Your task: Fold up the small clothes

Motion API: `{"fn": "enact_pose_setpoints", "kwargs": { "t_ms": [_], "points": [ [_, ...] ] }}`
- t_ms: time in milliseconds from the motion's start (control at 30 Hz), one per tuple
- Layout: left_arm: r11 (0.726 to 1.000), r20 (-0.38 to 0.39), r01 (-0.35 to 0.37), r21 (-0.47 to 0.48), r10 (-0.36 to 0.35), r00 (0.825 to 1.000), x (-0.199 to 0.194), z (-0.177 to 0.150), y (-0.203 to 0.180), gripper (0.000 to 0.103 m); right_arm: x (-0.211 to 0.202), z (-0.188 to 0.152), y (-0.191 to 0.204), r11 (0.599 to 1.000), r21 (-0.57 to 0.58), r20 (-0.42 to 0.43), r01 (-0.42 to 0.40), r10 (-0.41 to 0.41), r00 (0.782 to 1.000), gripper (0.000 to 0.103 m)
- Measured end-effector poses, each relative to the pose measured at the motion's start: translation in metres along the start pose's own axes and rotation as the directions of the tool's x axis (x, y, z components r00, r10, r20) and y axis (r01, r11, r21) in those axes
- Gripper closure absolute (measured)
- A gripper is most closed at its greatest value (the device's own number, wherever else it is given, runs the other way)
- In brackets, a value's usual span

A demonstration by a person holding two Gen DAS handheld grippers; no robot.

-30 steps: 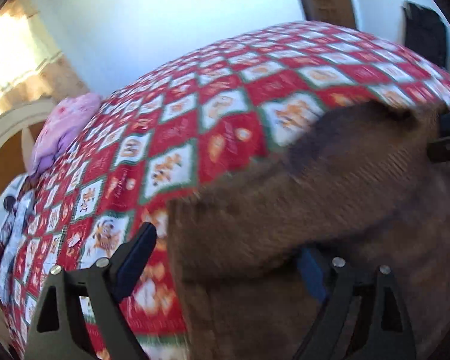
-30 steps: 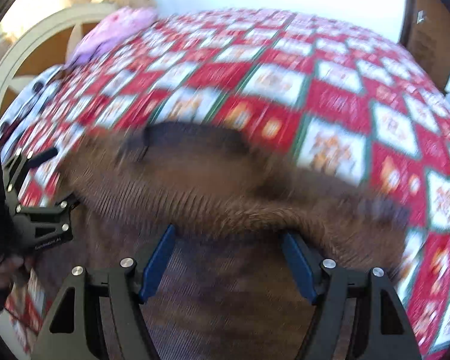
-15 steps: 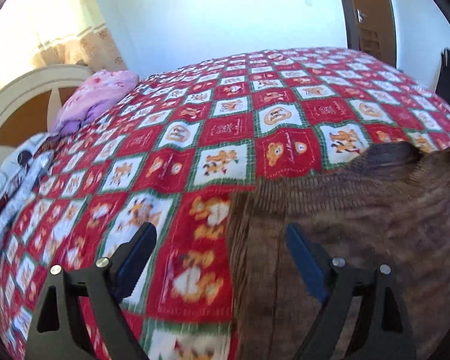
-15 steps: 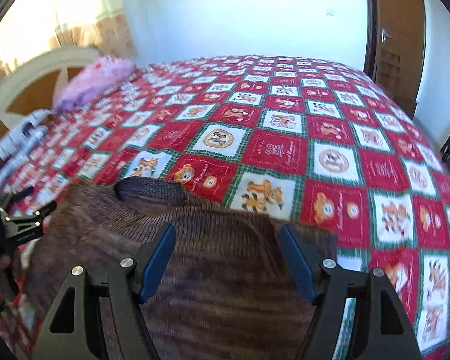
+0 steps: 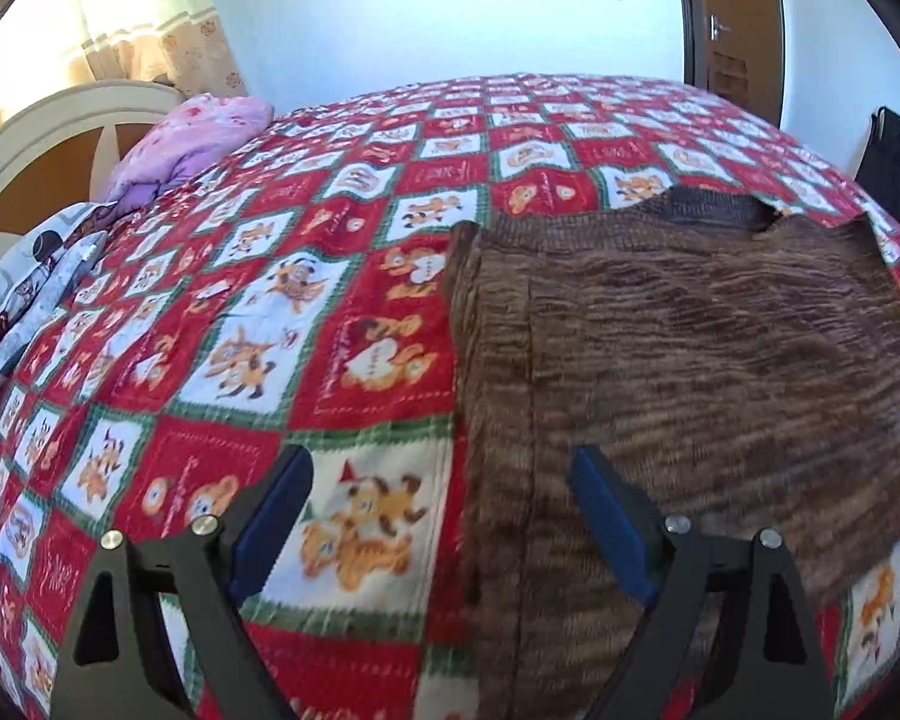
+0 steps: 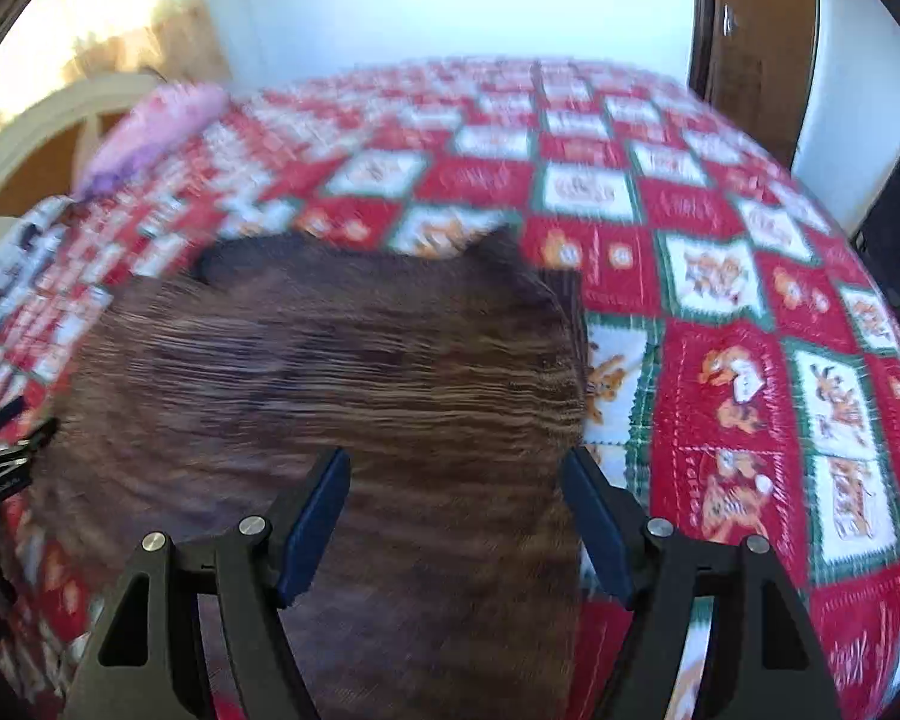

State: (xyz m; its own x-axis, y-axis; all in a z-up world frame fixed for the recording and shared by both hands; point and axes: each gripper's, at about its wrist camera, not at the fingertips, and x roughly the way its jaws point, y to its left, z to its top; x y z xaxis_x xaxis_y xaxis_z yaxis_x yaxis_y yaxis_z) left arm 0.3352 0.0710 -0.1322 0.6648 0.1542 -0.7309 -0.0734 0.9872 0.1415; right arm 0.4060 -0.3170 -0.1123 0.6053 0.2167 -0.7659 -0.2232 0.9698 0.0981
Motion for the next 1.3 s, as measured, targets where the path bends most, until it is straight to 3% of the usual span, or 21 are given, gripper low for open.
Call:
{"fn": "enact_pose_setpoints", "kwargs": {
  "t_ms": [100,200,300,367,500,633,700,867,1100,1300],
  "points": [
    [1.000,-0.013,0.003,0.007,-0.003,1.000,0.000,-0.008,0.000,0.013,-0.006,-0.021,0.013,0.999,-0.032,-0.022,0.003,-0.004,1.000,0.030],
    [1.000,-0.024,-0.001,0.003,0.001,1.000,0.000,-0.018,0.003,0.013,0.005,-0.050,0.013,1.000,0.015,-0.125,-0.013,0.015,0.992,0.029],
    [1.000,-0.015,0.002,-0.005,-0.002,1.000,-0.003,-0.025,0.008,0.013,-0.004,-0.072,0.027,0.997,-0.070,-0.106,0.034,-0.041,0.994,0.029],
    [1.000,-0.015,0.004,-0.011,-0.004,1.000,-0.003,-0.027,0.011,0.013,-0.008,-0.079,0.028,0.997,-0.066,-0.111,0.034,-0.041,0.993,0.029],
    [1.000,-0.018,0.001,-0.027,-0.002,1.000,-0.003,-0.028,0.015,0.012,-0.011,-0.071,0.026,0.998,-0.054,-0.143,0.037,-0.045,0.989,0.029],
    [1.000,-0.012,-0.005,-0.028,0.004,1.000,-0.003,-0.032,0.016,0.012,-0.018,-0.060,0.030,0.998,-0.035,-0.057,0.057,-0.059,0.997,0.029],
    [0.999,-0.017,-0.005,-0.038,0.004,1.000,-0.002,-0.033,0.018,0.009,0.001,-0.066,0.027,0.997,-0.015,-0.127,0.071,-0.072,0.989,0.029],
    [0.998,-0.017,0.021,-0.052,-0.022,1.000,-0.002,-0.037,0.021,0.008,-0.005,-0.081,0.032,0.996,-0.023,-0.077,0.084,-0.086,0.993,0.029],
    [0.998,-0.014,0.010,-0.060,-0.011,1.000,-0.003,-0.039,0.021,0.003,-0.010,-0.088,0.032,0.995,-0.014,-0.074,0.102,-0.102,0.992,0.029],
    [0.994,-0.020,0.056,-0.089,-0.058,0.998,-0.002,-0.042,0.028,0.002,-0.012,-0.089,0.038,0.991,-0.021,-0.096,0.133,-0.134,0.986,0.029]
  ]
}}
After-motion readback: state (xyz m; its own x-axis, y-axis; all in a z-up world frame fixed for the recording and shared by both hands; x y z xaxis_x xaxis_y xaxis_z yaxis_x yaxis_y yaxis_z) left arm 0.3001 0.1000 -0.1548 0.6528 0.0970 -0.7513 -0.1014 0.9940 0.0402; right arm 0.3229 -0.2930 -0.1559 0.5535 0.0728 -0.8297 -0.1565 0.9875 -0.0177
